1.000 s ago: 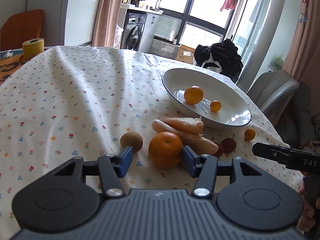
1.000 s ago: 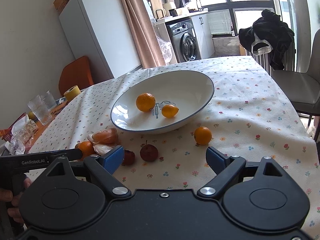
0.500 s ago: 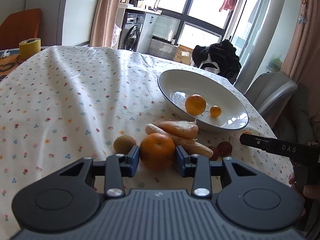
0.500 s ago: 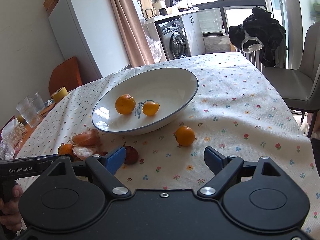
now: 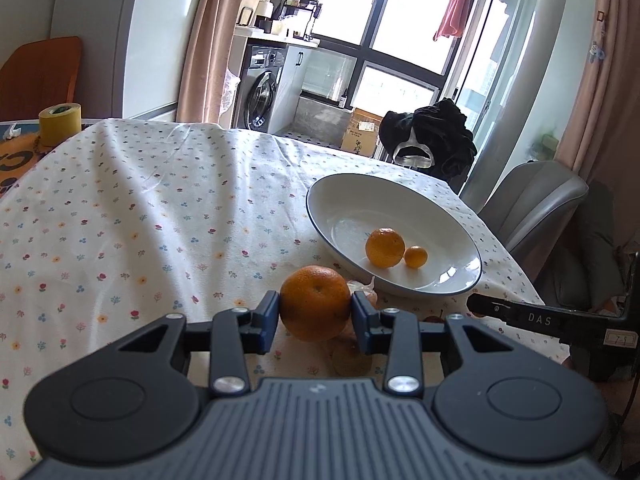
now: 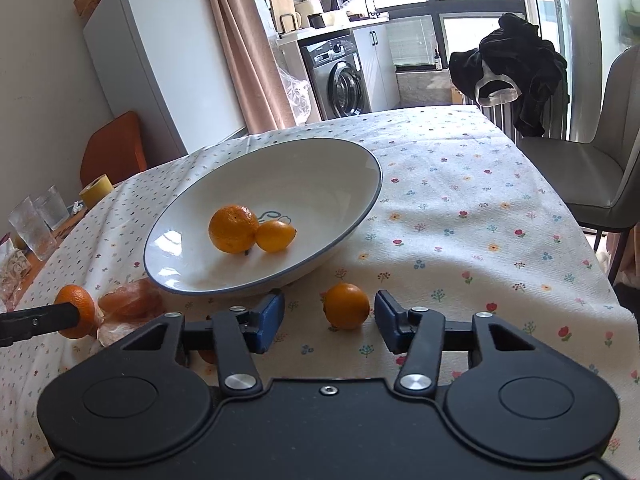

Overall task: Organize fruits
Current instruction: 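Grasp a large orange with the left gripper while the right gripper grasps a tangerine, then lower both fruits into the white bowl and open both grippers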

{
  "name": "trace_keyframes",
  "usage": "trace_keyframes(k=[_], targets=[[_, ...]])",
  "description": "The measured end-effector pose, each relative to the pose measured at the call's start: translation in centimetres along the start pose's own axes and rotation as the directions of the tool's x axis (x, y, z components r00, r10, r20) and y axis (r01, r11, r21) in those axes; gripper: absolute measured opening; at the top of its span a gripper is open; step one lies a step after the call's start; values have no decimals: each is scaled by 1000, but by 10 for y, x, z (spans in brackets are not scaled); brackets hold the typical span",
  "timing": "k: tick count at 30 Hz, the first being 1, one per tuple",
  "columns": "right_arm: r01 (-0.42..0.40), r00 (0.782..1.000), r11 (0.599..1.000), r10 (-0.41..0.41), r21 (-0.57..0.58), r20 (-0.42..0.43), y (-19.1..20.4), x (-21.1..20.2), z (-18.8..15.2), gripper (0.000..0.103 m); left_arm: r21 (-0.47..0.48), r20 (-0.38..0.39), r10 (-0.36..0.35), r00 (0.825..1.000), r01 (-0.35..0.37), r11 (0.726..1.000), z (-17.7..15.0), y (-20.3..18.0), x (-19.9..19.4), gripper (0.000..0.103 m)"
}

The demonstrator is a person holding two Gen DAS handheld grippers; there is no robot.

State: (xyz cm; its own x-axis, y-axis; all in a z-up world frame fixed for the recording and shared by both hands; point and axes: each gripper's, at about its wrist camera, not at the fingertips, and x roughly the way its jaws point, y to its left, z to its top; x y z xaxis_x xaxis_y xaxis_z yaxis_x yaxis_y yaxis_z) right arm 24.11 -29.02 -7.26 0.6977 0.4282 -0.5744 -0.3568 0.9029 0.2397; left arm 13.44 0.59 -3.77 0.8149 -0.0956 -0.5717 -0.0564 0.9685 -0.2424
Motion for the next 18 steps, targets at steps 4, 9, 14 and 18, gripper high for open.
trace_keyframes(k=[4, 9, 14, 18], targets=[[1, 1000, 1000, -1, 10, -14, -3, -3, 1, 23, 2, 10, -5, 1000, 5, 1000, 2, -4, -1, 37], [-21, 1000, 1000, 21, -3, 4, -2, -15, 1, 23, 13, 27, -12, 1000, 11, 1000, 10, -9, -1, 37], [-35, 999, 999, 35, -10, 12, 1, -25, 2, 23, 32, 38, -26, 999, 25, 999, 16, -17, 2, 37], [-44, 998, 999, 44, -13, 33, 3, -33, 6, 23, 42, 32, -37, 999, 35, 998, 18, -23, 8, 37]])
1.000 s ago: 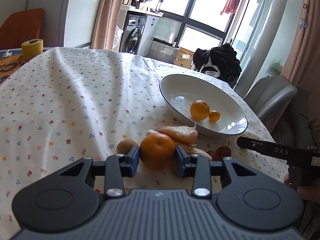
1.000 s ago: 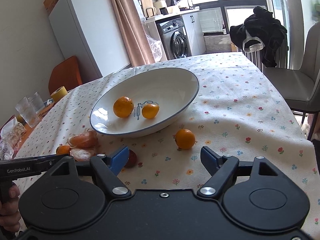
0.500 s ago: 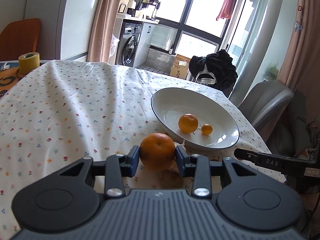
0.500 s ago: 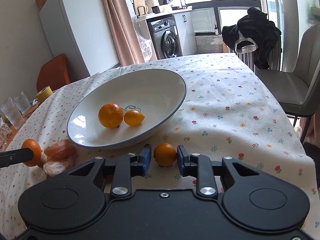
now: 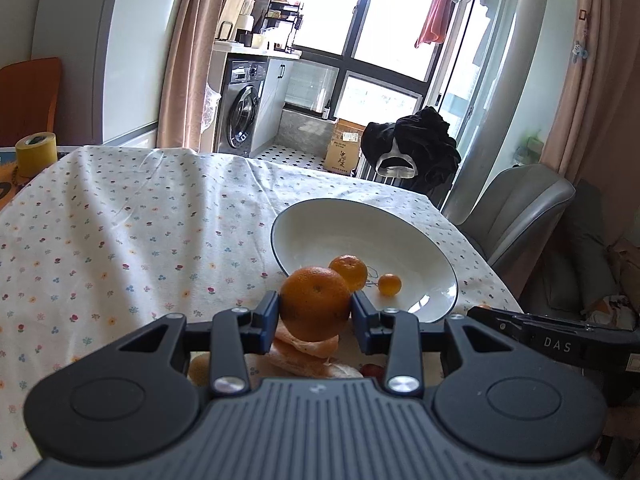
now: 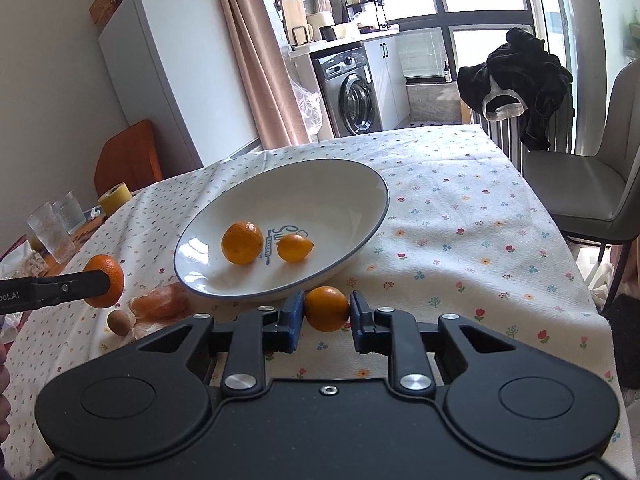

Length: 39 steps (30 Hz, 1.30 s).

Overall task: Organize fruits
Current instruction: 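Lower both fruits into the white bowl and open both grippers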

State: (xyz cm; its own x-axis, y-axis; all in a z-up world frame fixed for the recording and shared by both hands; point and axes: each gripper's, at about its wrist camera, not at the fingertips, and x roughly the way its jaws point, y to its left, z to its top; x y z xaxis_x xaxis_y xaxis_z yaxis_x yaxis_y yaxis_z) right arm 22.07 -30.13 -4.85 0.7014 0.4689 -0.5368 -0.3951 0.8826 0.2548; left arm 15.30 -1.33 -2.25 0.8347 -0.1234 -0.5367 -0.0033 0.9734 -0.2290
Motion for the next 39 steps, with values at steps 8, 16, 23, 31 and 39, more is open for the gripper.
trace_keyframes(k=[8, 16, 23, 31, 39], targets=[[-14, 1000, 1000, 14, -7, 27, 2, -8, 7, 23, 32, -21, -13, 1000, 14, 999, 8, -13, 15, 37], [-20, 999, 1000, 20, 5, 44, 1, -9, 11, 23, 69, -34, -37, 999, 40, 997, 16, -27, 26, 37], [-20, 997, 1000, 20, 7, 69, -2, -16, 17, 23, 80, -52, -45, 998, 49, 996, 20, -37, 41, 37], [-13, 996, 1000, 11, 20, 83, -8, -20, 23, 23, 76, -99, -40, 994, 48, 996, 17, -43, 57, 38], [-6, 996, 999, 3, 33, 87, -15, -19, 25, 23, 61, -72, -2, 997, 6, 998, 20, -30, 46, 41]])
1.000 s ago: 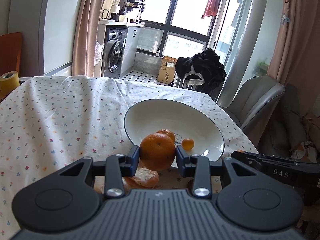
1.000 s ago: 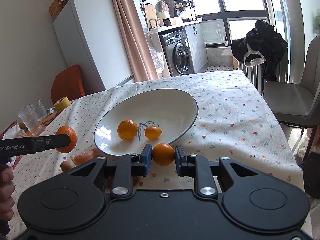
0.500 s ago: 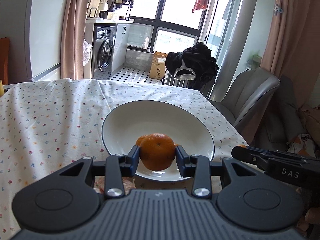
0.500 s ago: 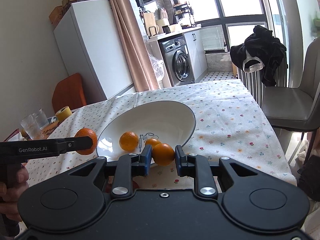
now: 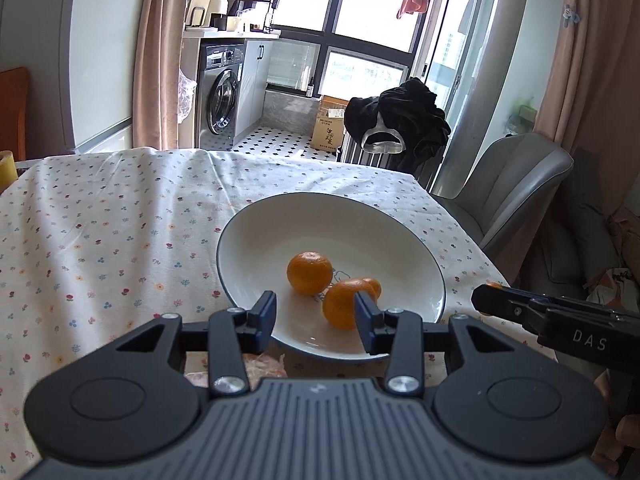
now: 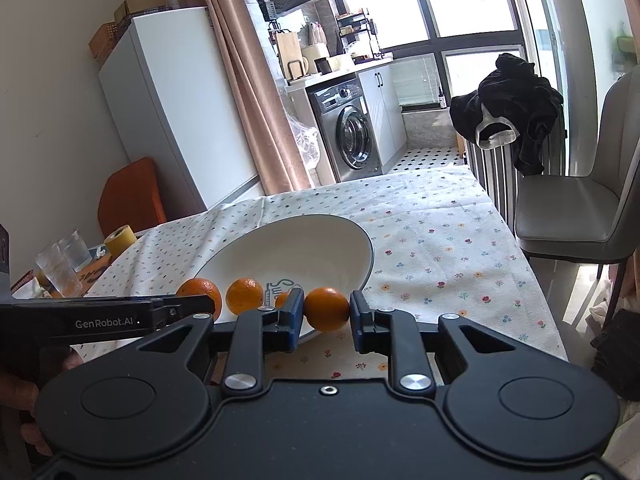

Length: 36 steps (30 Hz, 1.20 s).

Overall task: Organize fruits
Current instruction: 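Lower both fruits into the white bowl and open both grippers, then grasp the peeled pink fruit with the right gripper while the left gripper grasps the kiwi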

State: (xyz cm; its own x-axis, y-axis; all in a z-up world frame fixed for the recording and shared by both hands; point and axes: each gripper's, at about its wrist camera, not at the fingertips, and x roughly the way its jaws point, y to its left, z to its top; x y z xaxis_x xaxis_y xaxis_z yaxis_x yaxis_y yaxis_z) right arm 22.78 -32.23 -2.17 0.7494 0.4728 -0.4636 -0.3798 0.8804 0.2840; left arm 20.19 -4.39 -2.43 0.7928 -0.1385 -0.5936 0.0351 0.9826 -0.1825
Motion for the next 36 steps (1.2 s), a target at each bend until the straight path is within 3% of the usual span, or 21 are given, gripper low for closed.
trace_keyframes(k=[16, 27, 30, 36], targets=[[-46, 999, 999, 45, -22, -23, 18, 20, 0, 23, -58, 7, 72, 997, -72, 996, -11, 35, -25, 49], [-62, 998, 997, 60, -46, -33, 35, 30, 2, 23, -113, 22, 125, 992, -122, 986, -17, 62, -46, 61], [-57, 998, 997, 56, -53, -35, 40, 34, 3, 23, -120, 22, 144, 989, -140, 983, -21, 69, -50, 69], [-58, 998, 997, 56, -52, -27, 47, 35, 5, 36, -137, 22, 167, 986, -163, 977, -28, 80, -60, 76]])
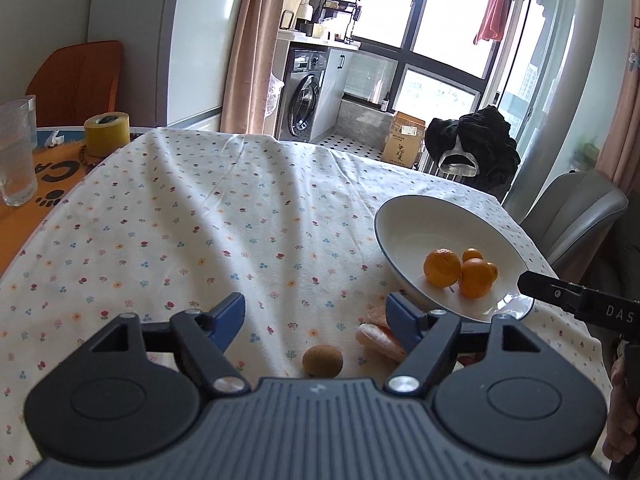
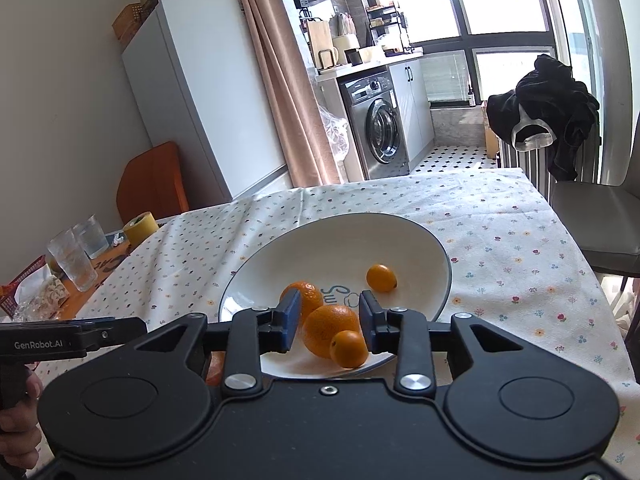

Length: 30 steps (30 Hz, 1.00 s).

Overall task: Organize fruits
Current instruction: 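Grasp the peeled pink fruit with the right gripper while the left gripper grasps the kiwi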

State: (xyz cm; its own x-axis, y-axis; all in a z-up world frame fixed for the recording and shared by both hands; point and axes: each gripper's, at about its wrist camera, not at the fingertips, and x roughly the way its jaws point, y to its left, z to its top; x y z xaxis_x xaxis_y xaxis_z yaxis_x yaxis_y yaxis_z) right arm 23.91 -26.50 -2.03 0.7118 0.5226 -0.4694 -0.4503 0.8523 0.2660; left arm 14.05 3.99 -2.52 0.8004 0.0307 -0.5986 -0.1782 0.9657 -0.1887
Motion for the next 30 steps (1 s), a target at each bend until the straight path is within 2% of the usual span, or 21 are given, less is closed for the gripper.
trace_keyframes(k=[4, 12, 16, 30], targets=[[-3, 1000, 1000, 3, -5, -6, 7, -2, -4, 51, -13, 0, -4, 1000, 4, 1000, -3, 8, -6, 76], [-40, 999, 999, 39, -23, -28, 27, -6, -14, 57, -31, -9, 0, 1000, 0, 1000, -11, 21, -12, 76], [-59, 997, 998, 58, -22, -41, 35, -7, -17, 67, -32, -15, 2, 1000, -3, 999, -15, 25, -13, 76], [-134, 984, 991, 131, -12, -124, 60, 1, -21, 70, -23, -20, -13, 1000, 13, 1000, -22, 28, -6, 75]])
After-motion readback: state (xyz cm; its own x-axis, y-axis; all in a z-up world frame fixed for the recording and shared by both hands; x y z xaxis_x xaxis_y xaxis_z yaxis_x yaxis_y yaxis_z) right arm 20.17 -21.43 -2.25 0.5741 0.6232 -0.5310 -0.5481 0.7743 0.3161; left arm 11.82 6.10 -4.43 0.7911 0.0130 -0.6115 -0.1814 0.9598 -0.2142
